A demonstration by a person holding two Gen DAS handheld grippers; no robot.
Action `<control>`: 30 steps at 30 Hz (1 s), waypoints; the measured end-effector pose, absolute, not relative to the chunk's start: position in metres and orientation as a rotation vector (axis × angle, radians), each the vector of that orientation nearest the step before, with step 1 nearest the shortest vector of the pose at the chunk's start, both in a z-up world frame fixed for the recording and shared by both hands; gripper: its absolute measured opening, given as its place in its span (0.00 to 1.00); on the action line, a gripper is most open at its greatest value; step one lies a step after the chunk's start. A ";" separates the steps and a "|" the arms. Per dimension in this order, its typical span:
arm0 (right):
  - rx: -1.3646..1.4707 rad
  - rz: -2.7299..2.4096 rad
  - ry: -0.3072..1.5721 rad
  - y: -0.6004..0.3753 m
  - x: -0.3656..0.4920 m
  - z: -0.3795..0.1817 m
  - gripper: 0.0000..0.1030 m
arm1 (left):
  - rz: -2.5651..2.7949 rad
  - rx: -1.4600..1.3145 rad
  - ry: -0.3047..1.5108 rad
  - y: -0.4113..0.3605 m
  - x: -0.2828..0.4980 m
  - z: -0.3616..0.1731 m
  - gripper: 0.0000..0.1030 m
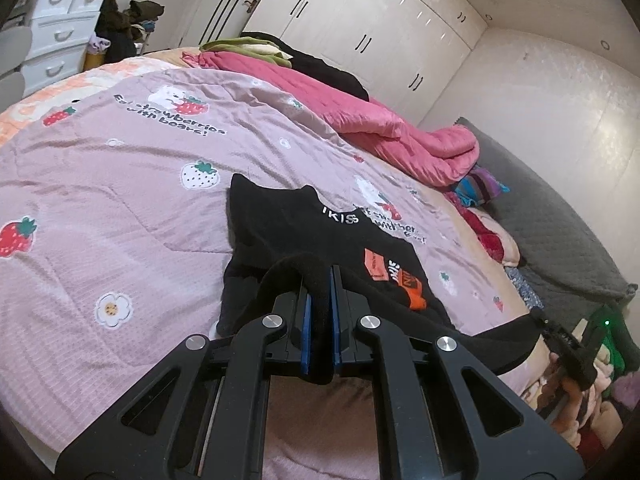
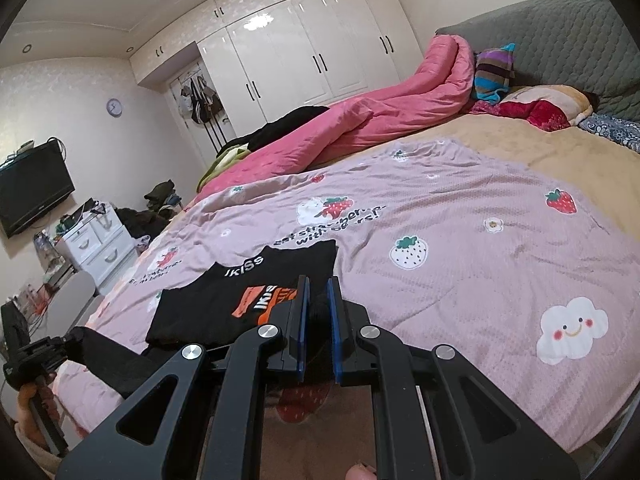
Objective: Fold small clothes
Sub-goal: 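Lift the hem with both tools and fold it toward the collar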
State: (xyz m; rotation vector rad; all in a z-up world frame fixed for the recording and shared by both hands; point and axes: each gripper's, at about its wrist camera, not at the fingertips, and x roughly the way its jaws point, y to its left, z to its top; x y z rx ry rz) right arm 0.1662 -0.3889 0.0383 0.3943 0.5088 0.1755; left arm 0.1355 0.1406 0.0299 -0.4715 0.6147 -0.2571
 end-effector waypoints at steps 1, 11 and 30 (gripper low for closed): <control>0.400 0.173 0.510 -0.389 0.168 0.038 0.08 | -0.258 -0.479 0.613 0.141 0.138 0.030 0.02; 0.406 0.171 0.500 -0.384 0.203 0.046 0.08 | -0.237 -0.517 0.585 0.149 0.154 0.032 0.02; 0.362 0.181 0.541 -0.350 0.306 0.053 0.08 | -0.150 -0.630 0.586 0.176 0.218 0.015 0.02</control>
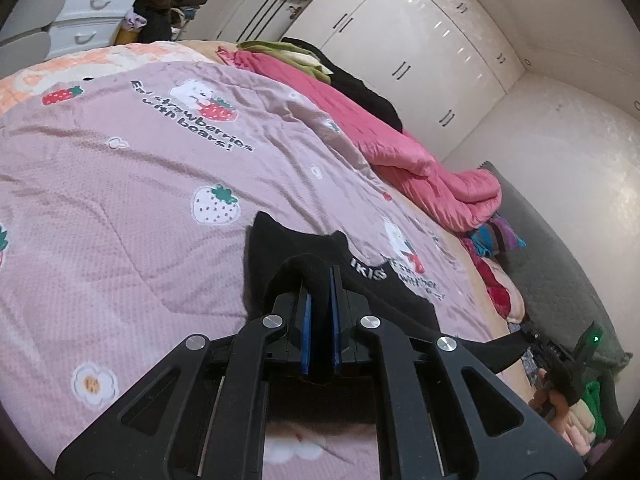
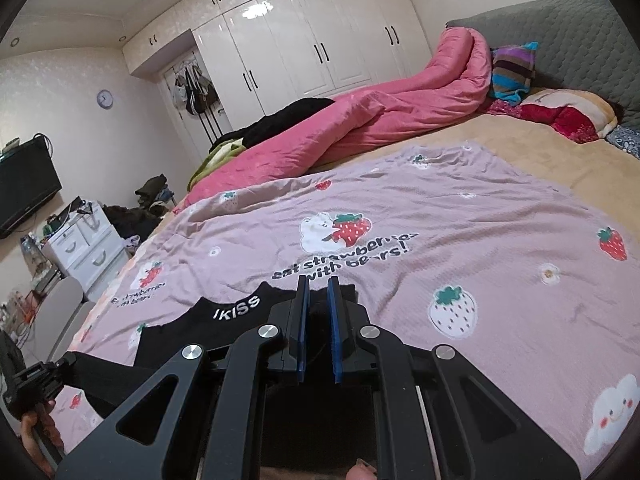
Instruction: Fold small clothes
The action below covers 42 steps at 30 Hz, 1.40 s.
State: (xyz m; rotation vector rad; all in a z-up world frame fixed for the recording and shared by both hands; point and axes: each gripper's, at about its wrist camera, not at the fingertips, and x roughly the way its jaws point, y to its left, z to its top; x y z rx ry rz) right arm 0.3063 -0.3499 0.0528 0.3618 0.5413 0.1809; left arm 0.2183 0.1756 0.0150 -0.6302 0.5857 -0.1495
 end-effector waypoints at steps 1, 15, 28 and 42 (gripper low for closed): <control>0.359 0.182 0.544 -0.348 0.313 0.052 0.08 | -0.144 -0.635 0.588 0.177 0.222 0.013 0.02; 0.437 0.176 0.557 -0.337 0.355 0.005 0.08 | -0.087 -0.704 0.643 0.191 0.276 -0.034 0.02; 0.390 0.125 0.653 -0.335 0.351 -0.021 0.30 | -0.020 -0.623 0.602 0.175 0.264 -0.024 0.25; 0.363 0.118 0.634 -0.337 0.318 -0.013 0.16 | -0.042 -0.425 0.582 0.128 0.232 0.000 0.43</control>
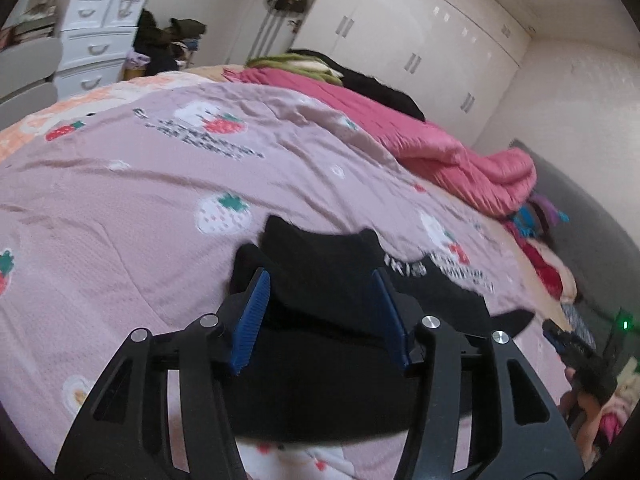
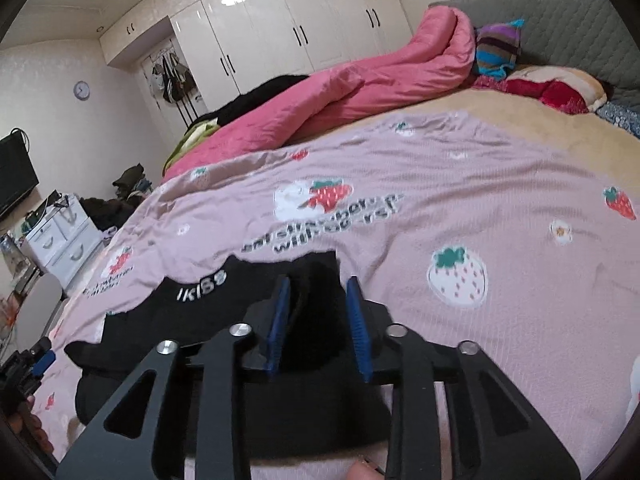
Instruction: Fold small clothes
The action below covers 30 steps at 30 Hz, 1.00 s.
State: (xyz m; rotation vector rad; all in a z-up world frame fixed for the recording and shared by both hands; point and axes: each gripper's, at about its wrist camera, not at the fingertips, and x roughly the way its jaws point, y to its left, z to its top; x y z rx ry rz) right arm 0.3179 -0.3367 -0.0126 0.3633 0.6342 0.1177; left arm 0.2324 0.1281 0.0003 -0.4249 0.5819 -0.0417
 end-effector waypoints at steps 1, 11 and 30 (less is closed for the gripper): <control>0.353 0.114 0.647 -0.335 0.317 -0.016 0.14 | -0.051 -0.403 0.598 0.121 0.232 -0.003 0.43; 0.204 0.113 0.791 -0.306 0.327 -0.054 0.09 | -0.019 -0.212 0.778 0.082 0.258 -0.051 0.07; 0.248 0.222 0.832 -0.282 0.391 -0.065 0.09 | 0.017 -0.197 0.772 0.088 0.314 -0.058 0.08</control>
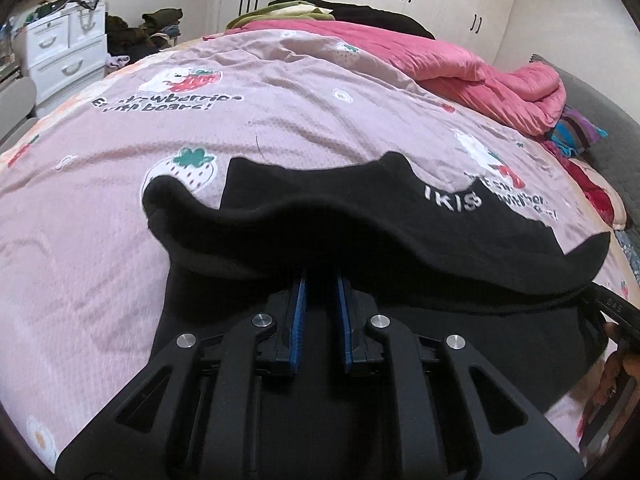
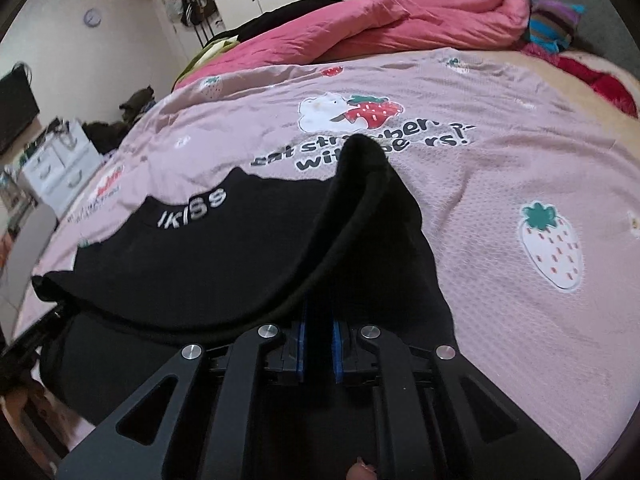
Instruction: Fold small clothes
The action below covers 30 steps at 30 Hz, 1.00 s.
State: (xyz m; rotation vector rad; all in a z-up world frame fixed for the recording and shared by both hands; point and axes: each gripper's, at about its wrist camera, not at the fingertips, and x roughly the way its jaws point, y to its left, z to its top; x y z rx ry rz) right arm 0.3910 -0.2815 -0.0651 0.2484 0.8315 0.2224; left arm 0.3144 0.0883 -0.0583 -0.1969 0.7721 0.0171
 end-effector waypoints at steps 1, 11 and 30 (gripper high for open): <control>0.239 0.218 0.824 -0.281 0.394 -0.064 0.09 | 0.024 -0.198 0.767 0.090 0.318 -0.057 0.08; 0.234 0.120 0.724 -0.306 0.400 -0.050 0.32 | 0.085 -0.212 0.648 0.116 0.317 -0.025 0.21; 0.245 0.145 0.795 -0.312 0.421 -0.068 0.09 | 0.090 -0.253 0.775 0.140 0.332 -0.054 0.13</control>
